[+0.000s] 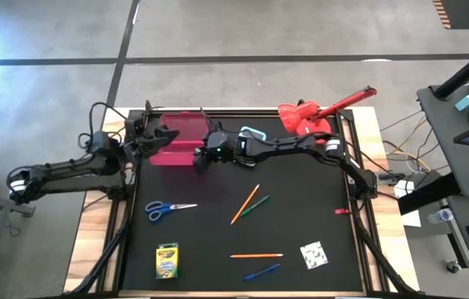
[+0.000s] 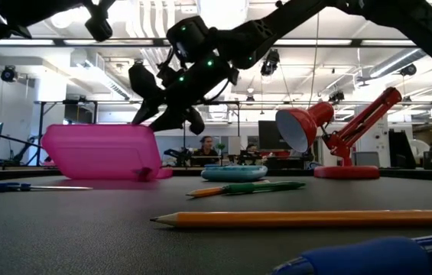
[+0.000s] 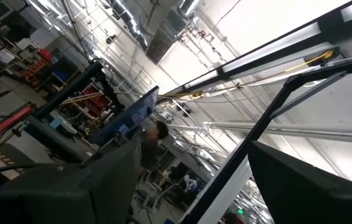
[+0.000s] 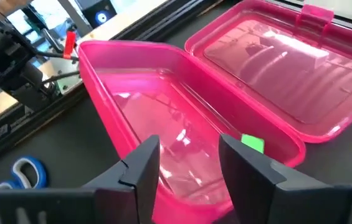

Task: Pack school essentials
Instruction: Put the green pen into the red supply box

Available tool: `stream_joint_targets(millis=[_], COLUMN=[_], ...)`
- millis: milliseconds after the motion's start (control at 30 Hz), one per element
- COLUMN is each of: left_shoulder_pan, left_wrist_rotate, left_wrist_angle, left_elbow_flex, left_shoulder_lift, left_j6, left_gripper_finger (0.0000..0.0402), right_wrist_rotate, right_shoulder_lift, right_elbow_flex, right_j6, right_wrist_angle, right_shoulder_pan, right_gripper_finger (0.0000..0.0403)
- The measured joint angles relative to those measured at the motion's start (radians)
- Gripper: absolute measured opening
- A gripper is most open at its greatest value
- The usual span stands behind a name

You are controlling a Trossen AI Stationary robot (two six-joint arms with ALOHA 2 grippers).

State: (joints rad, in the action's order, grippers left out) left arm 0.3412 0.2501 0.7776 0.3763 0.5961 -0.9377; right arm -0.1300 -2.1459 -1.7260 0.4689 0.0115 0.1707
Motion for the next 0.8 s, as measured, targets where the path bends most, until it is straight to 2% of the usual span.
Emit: stream_joint_targets(millis=[233, 433, 633, 800], left_shoulder_pan=[0.0, 0.0, 0.0, -0.001], left_wrist_rotate=[0.066, 0.083, 0.143, 0.217], left_wrist_angle=[0.0, 0.0, -0.001, 0.002], left_elbow_flex=[0.0, 0.0, 0.0, 0.002], left_shoulder_lift=[0.06, 0.123, 0.187, 0.22], left_j6=[0.0, -0.001, -0.05, -0.051], left_gripper_finger=[0.028, 0.028, 0.028, 0.028], right_wrist_rotate=[0.0, -0.001, -0.001, 0.005], right_shoulder_lift=[0.101, 0.217, 0.308, 0.371], right_elbow_flex=[0.0, 0.001, 0.038, 0.134], right_j6=[-0.02, -0.056, -0.127, -0.23], right_wrist_angle=[-0.21, -0.543, -0.863, -0.911], right_shoulder_pan=[-0.001, -0.043, -0.12, -0.199], right_gripper_finger=[0.0144, 0.013, 0.0125, 0.0122])
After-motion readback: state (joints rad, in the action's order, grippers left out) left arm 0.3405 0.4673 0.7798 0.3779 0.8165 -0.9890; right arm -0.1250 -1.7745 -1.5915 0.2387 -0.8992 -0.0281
